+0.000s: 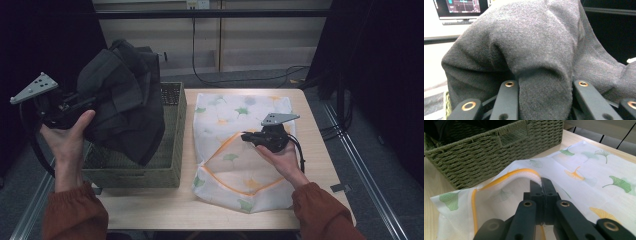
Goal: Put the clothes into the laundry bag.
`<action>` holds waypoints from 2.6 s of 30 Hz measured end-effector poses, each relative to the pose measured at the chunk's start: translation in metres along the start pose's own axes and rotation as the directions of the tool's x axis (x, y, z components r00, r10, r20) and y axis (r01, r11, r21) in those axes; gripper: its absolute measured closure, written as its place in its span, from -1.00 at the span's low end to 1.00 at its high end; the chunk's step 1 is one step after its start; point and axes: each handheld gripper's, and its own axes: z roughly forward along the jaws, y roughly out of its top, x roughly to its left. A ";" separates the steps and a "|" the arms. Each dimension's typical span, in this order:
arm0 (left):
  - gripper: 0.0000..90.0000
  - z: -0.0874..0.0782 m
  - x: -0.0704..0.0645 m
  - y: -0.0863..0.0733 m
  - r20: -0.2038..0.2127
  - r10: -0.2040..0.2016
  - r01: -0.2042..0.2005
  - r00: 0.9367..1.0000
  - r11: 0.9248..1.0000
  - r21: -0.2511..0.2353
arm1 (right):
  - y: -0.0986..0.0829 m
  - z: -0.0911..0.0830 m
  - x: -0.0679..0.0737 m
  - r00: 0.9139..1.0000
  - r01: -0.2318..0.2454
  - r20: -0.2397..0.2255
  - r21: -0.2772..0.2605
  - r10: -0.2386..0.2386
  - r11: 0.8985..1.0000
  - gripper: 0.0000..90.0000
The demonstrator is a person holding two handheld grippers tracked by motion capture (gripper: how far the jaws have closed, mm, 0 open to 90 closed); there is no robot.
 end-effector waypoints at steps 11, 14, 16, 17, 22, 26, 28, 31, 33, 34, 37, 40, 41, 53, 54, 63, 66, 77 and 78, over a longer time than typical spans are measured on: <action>0.54 -0.003 -0.014 0.019 0.000 0.010 -0.010 1.000 0.999 -0.050 | -0.001 0.001 0.000 1.000 -0.001 -0.004 0.003 0.001 1.000 0.99; 0.54 -0.004 -0.018 0.021 0.022 0.018 -0.017 1.000 0.998 -0.058 | -0.001 0.001 -0.001 1.000 -0.004 -0.003 0.004 0.004 1.000 0.99; 0.53 -0.004 -0.022 0.024 0.034 0.011 -0.008 0.999 0.997 -0.076 | -0.002 0.002 -0.001 1.000 -0.006 -0.007 0.006 0.006 1.000 0.99; 0.53 -0.004 -0.022 0.024 0.034 0.011 -0.008 0.999 0.997 -0.076 | -0.002 0.002 -0.001 1.000 -0.005 -0.008 0.007 0.005 1.000 0.99; 0.54 -0.006 -0.033 0.030 0.064 0.036 -0.031 0.997 0.997 -0.078 | -0.002 0.002 -0.002 1.000 -0.011 -0.006 0.004 0.011 1.000 0.99; 0.54 -0.006 -0.043 0.033 0.088 0.055 -0.048 0.995 0.995 -0.084 | -0.003 0.002 -0.004 1.000 -0.022 -0.010 0.004 0.022 1.000 0.99; 0.54 -0.005 -0.052 0.037 0.110 0.070 -0.061 0.991 0.995 -0.084 | -0.003 0.002 -0.004 0.999 -0.028 -0.016 0.006 0.028 1.000 0.99; 0.54 -0.004 -0.059 0.040 0.126 0.088 -0.077 0.988 0.993 -0.088 | -0.003 0.001 -0.005 0.999 -0.031 -0.018 0.005 0.031 1.000 0.99; 0.54 -0.002 -0.067 0.042 0.143 0.082 -0.069 0.986 0.993 -0.094 | -0.003 0.001 -0.005 0.999 -0.031 -0.018 0.006 0.031 1.000 0.99; 0.54 0.000 -0.072 0.042 0.151 0.088 -0.074 0.985 0.992 -0.099 | -0.003 0.001 -0.006 0.999 -0.030 -0.025 0.006 0.030 1.000 0.99; 0.54 0.004 -0.082 0.042 0.186 0.106 -0.089 0.977 0.991 -0.098 | -0.003 0.001 -0.005 0.999 -0.026 -0.027 0.008 0.026 1.000 0.99; 0.54 0.013 -0.097 0.040 0.220 0.130 -0.114 0.967 0.990 -0.083 | -0.001 0.000 -0.004 0.999 -0.018 -0.031 0.006 0.018 1.000 0.99; 0.54 0.013 -0.097 0.040 0.220 0.130 -0.114 0.967 0.990 -0.083 | -0.001 -0.001 -0.004 0.999 -0.023 -0.032 0.005 0.023 1.000 0.99; 0.54 0.032 -0.135 0.040 0.354 0.136 -0.097 0.926 0.987 -0.125 | -0.001 -0.001 -0.006 0.999 -0.026 -0.040 0.004 0.026 1.000 0.99; 0.54 0.034 -0.139 0.039 0.365 0.134 -0.093 0.921 0.988 -0.126 | -0.001 -0.001 -0.006 0.999 -0.026 -0.040 0.004 0.026 1.000 0.99; 0.53 0.052 -0.177 0.030 0.479 0.133 -0.093 0.868 0.990 -0.105 | -0.002 -0.002 -0.008 0.998 -0.037 -0.043 0.003 0.037 0.999 0.99; 0.53 0.059 -0.188 0.024 0.508 0.140 -0.108 0.850 0.990 -0.091 | -0.002 -0.003 -0.009 0.998 -0.039 -0.046 0.002 0.039 0.999 0.99; 0.53 0.086 -0.211 -0.011 0.583 0.097 -0.099 0.807 0.995 -0.029 | -0.003 -0.003 -0.011 0.997 -0.053 -0.050 -0.002 0.053 0.999 0.99; 0.53 0.088 -0.212 -0.013 0.590 0.099 -0.104 0.801 0.994 -0.025 | -0.002 -0.003 -0.011 0.997 -0.055 -0.052 -0.004 0.055 0.998 0.99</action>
